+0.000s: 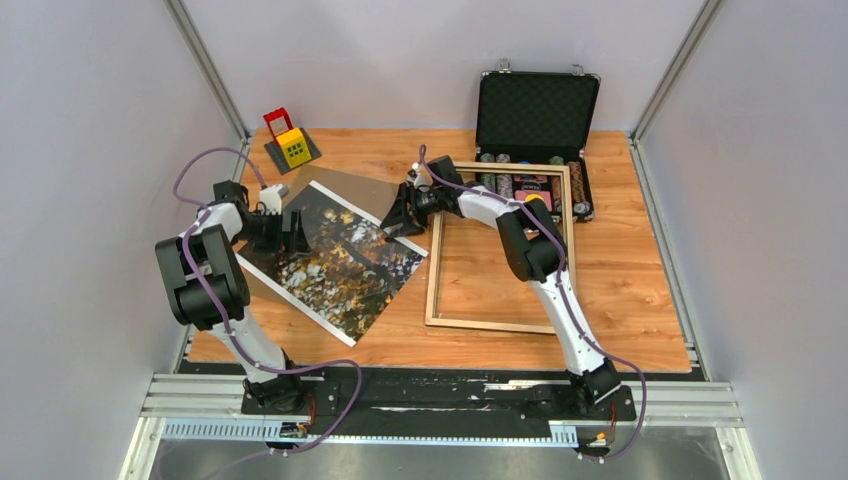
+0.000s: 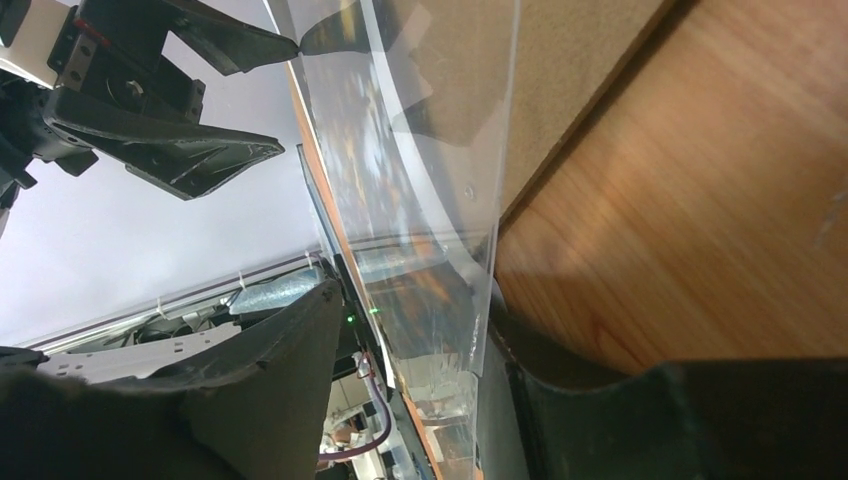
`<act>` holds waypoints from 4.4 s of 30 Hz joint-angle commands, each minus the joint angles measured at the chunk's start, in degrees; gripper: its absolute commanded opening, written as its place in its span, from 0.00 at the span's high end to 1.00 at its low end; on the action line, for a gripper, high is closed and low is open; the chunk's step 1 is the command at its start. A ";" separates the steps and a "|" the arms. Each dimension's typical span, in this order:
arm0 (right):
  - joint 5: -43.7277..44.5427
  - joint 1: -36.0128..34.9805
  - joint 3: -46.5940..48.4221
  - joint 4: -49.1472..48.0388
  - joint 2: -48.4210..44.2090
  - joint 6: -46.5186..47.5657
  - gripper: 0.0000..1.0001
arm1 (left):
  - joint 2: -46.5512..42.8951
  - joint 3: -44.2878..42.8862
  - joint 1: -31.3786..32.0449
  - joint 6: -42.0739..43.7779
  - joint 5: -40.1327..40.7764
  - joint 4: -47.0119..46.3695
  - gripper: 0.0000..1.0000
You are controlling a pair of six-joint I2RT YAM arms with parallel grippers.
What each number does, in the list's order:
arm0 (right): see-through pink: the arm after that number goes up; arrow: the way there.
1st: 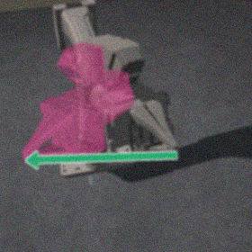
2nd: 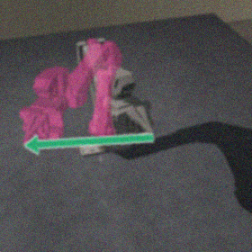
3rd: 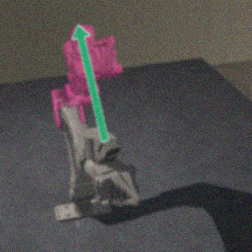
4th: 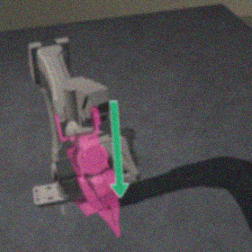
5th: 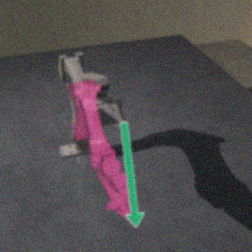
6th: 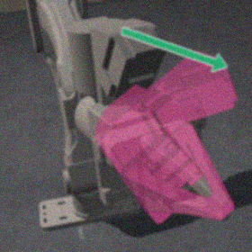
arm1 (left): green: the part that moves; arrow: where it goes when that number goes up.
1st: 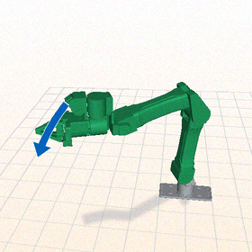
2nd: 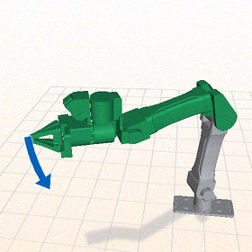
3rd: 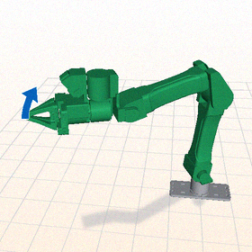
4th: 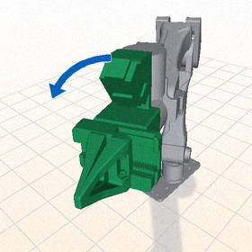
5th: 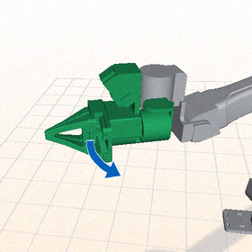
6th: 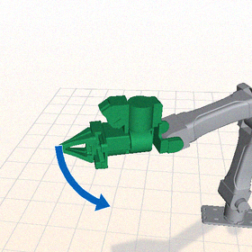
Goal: Put the photo into the frame
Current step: Pick up the photo frame item at the center of the board, then place the photo frame item in the photo frame.
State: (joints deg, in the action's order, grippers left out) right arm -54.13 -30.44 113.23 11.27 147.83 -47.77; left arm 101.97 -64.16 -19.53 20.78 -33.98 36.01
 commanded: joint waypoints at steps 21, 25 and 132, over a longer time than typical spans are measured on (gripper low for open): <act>-0.78 0.36 -3.37 -2.90 -10.93 6.90 0.98 | -3.41 1.42 3.53 1.68 -3.91 4.99 0.00; -0.47 0.51 -3.97 -3.26 -13.35 6.23 1.00 | -5.87 0.62 3.41 1.00 -3.20 5.58 0.00; -7.41 25.34 -50.43 -18.38 -68.75 18.78 0.62 | -4.97 -11.79 29.71 -52.34 -33.55 -40.88 1.00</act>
State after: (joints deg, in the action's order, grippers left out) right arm -59.75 -4.99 62.67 -5.80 80.47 -30.09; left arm 98.13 -73.67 8.51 -30.59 -66.08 -1.26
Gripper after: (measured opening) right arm 0.399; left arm 0.008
